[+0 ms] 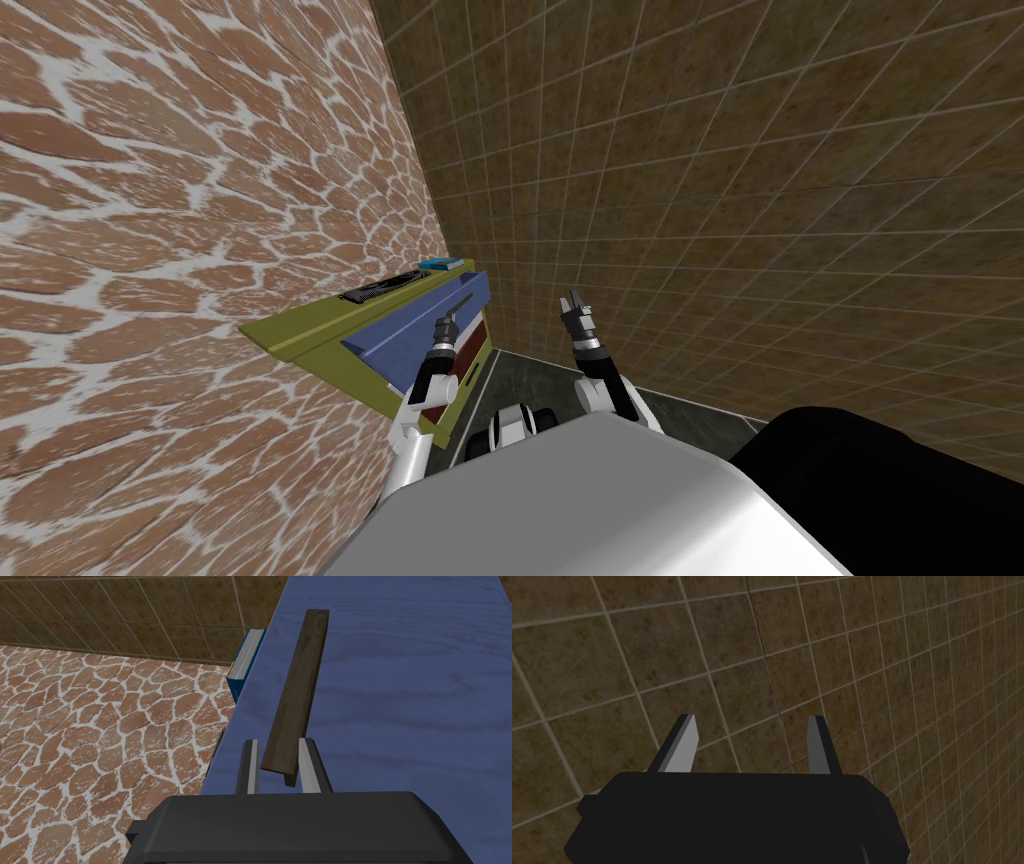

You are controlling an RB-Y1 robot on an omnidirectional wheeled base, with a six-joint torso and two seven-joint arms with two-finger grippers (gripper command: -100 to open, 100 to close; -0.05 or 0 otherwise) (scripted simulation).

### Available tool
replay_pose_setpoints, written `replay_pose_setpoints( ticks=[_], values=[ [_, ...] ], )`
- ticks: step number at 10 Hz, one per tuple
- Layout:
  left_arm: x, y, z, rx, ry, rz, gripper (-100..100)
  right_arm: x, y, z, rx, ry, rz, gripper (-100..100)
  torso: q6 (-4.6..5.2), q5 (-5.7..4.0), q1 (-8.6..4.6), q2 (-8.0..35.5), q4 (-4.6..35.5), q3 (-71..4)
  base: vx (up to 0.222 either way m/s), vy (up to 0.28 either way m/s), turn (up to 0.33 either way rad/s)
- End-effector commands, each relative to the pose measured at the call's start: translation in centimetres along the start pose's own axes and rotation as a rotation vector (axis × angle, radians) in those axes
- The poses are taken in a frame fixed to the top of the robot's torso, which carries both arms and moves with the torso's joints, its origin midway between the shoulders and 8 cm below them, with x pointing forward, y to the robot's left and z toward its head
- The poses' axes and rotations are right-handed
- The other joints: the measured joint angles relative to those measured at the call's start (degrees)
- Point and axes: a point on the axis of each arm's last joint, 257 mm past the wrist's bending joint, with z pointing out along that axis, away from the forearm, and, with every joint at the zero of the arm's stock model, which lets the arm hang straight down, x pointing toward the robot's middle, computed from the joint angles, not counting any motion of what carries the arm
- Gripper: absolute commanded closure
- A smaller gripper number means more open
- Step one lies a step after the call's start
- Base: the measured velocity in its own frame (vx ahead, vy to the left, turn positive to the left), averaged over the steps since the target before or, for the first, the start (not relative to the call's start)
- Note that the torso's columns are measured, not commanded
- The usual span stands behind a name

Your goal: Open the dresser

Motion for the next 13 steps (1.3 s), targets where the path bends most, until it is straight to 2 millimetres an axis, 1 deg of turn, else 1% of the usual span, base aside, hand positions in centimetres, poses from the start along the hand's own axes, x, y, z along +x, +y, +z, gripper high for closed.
replay_pose_setpoints(
  ticks=[1, 2, 3, 5, 6, 7, 8, 9, 10, 12, 13],
  values=[
    [0.7, 1.0, 1.8, -0.010, 0.012, 0.000, 100, 0.0, 0.0, 0.0, 0.000, 0.000, 0.000, 0, 0.02, -0.02, -0.01, 0.2, 0.1, 0.1, -0.057, -0.004, -0.002],
    [0.5, 2.2, 1.6, -0.034, 0.009, 0.001, 100, 0.0, 0.0, 0.0, 0.000, 0.000, 0.000, 0, 0.06, -0.03, -0.05, 0.0, 0.1, 0.1, -0.015, -0.004, -0.010],
    [1.1, 0.7, 3.1, 0.013, 0.010, -0.008, 100, 0.0, 0.0, 0.0, 0.000, 0.000, 0.000, 0, 0.06, -0.01, -0.05, -0.2, -0.1, -0.1, -0.098, 0.005, 0.125],
    [2.0, 1.1, 4.7, 0.006, 0.028, -0.008, 100, 0.0, 0.0, 0.0, 0.000, 0.000, 0.000, 0, 0.01, -0.05, -0.05, 0.2, 0.2, 0.1, -0.081, -0.015, 0.034],
    [1.8, 3.0, 4.4, -0.031, 0.025, -0.006, 100, 0.0, 0.0, 0.0, 0.000, 0.000, 0.000, 0, 0.18, -0.12, -0.19, 0.0, 0.2, 0.1, -0.019, 0.000, -0.013],
    [2.3, 1.6, 5.9, 0.006, 0.031, -0.007, -100, 0.0, 0.0, 0.0, 0.000, 0.000, 0.000, 0, 0.15, -0.08, -0.18, -0.2, 0.0, -0.1, -0.052, 0.002, 0.066],
    [2.5, 1.9, 6.1, 0.000, 0.033, -0.007, -100, 0.0, 0.0, 0.0, 0.000, 0.000, 0.000, 0, 0.16, -0.10, -0.17, -0.2, 0.1, -0.1, -0.046, 0.003, 0.056],
    [2.7, 1.5, 7.1, 0.011, 0.034, -0.009, -100, 0.0, 0.0, 0.0, 0.000, 0.000, 0.000, 0, 0.20, -0.14, -0.22, -0.1, 0.2, -0.1, -0.053, 0.008, 0.080],
    [3.0, 2.0, 7.6, 0.001, 0.040, -0.008, -100, 0.0, 0.0, 0.0, 0.000, 0.000, 0.000, 0, 0.21, -0.16, -0.25, 0.0, 0.2, 0.0, -0.046, 0.010, 0.041],
    [3.6, 1.7, 9.0, 0.008, 0.048, -0.010, -100, 0.0, 0.0, 0.0, 0.000, 0.000, 0.000, 0, 0.20, -0.18, -0.29, 0.0, 0.3, 0.0, -0.048, 0.003, 0.054],
    [3.5, 2.0, 9.0, 0.002, 0.047, -0.010, -100, 0.0, 0.0, 0.0, 0.000, 0.000, 0.000, 0, 0.21, -0.17, -0.30, 0.0, 0.2, 0.0, -0.022, 0.002, 0.000]
  ],
)
